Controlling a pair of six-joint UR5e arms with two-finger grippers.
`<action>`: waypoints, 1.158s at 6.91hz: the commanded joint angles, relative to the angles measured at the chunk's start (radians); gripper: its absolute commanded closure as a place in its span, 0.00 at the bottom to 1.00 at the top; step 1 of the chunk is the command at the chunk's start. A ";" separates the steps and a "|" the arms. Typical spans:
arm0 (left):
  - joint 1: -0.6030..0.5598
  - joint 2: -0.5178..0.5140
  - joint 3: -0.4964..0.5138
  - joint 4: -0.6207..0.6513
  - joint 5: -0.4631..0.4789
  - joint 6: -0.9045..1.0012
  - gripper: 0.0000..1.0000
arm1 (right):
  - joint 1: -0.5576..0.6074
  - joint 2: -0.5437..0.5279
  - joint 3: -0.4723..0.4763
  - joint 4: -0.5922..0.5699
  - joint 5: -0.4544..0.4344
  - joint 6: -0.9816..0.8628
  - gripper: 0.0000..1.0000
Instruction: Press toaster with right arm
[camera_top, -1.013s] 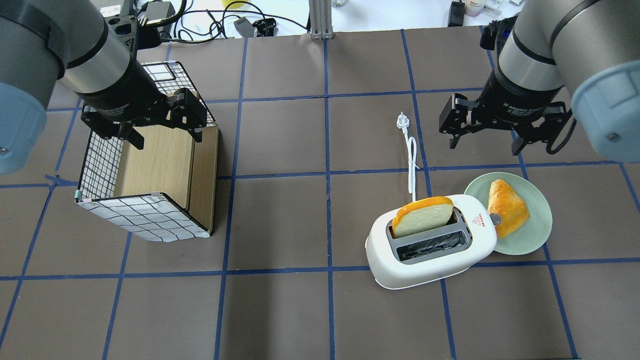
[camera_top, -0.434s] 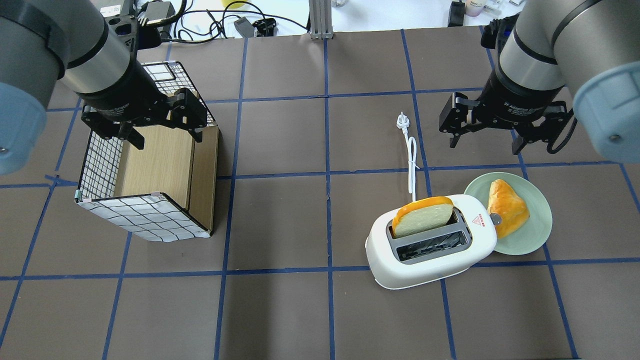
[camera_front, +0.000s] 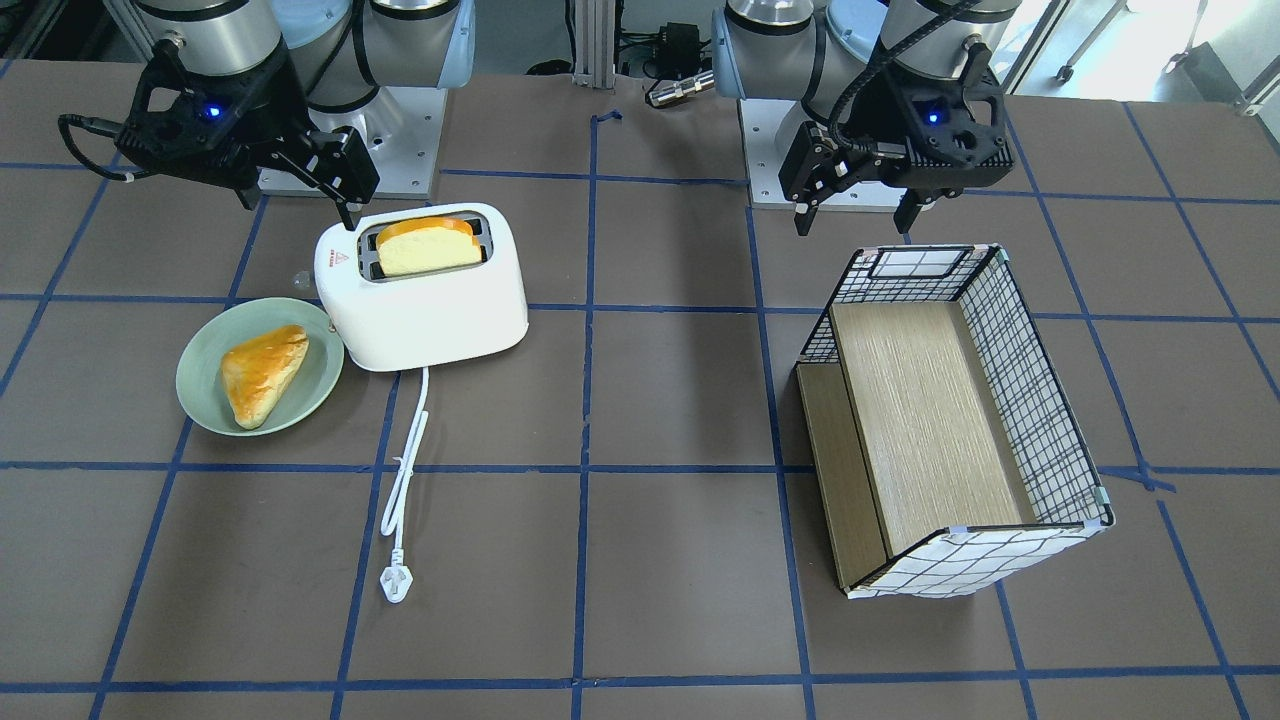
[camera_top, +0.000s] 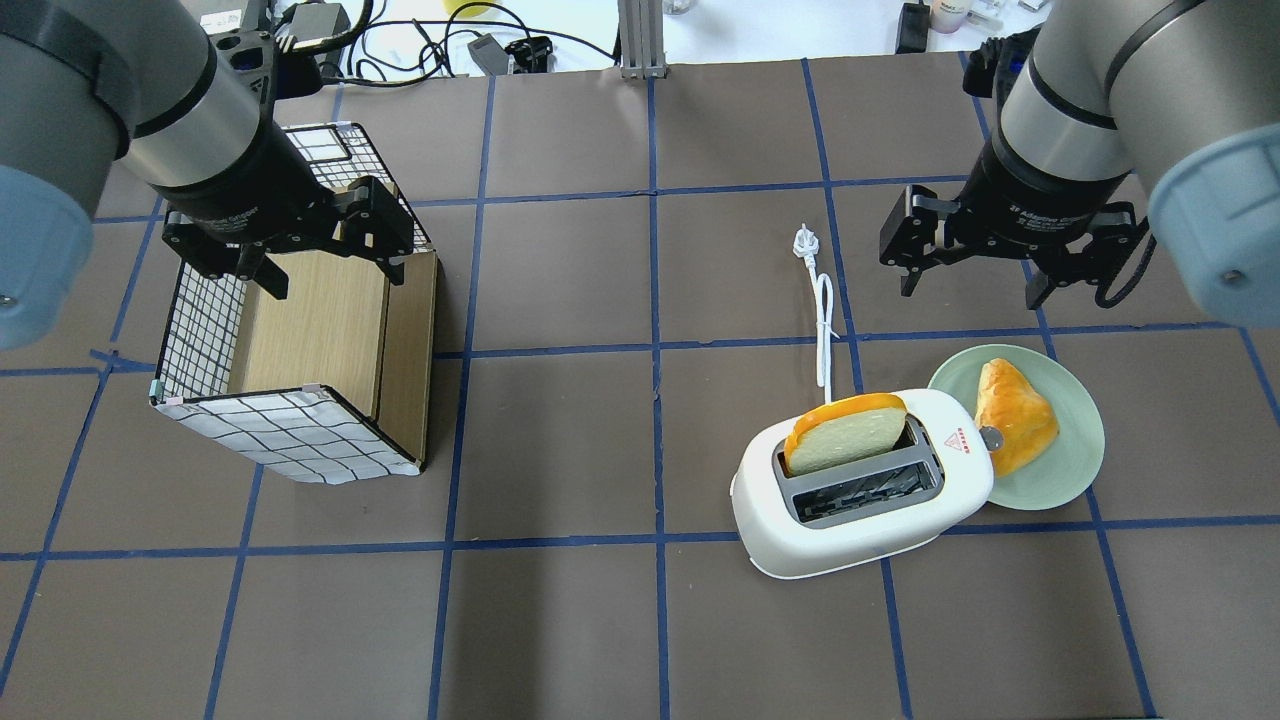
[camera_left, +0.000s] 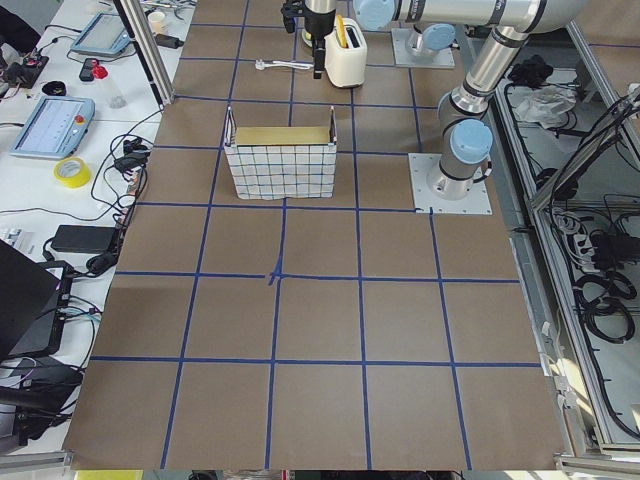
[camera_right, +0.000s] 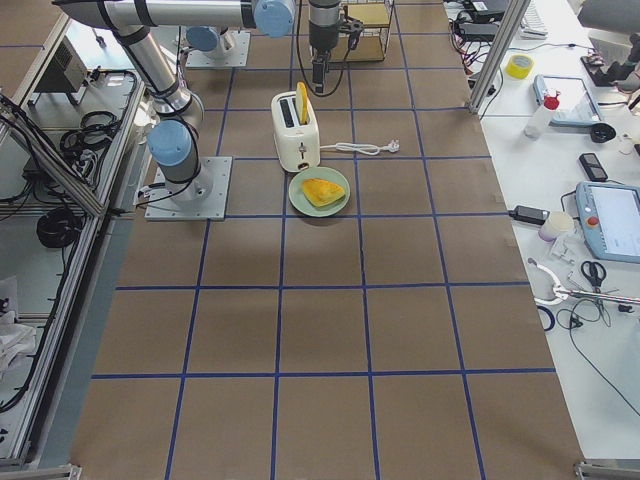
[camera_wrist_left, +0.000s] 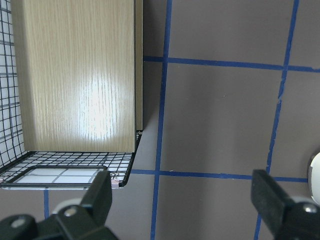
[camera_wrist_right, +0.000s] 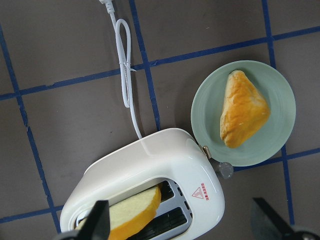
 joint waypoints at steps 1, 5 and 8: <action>0.000 0.000 0.000 0.000 0.000 0.000 0.00 | 0.000 0.002 0.000 -0.001 -0.004 -0.002 0.00; 0.000 0.000 -0.001 0.000 0.000 0.000 0.00 | -0.005 0.002 0.000 -0.004 -0.004 -0.003 0.00; 0.000 0.000 -0.001 0.000 -0.001 0.000 0.00 | -0.024 0.003 0.000 -0.008 -0.006 -0.024 0.08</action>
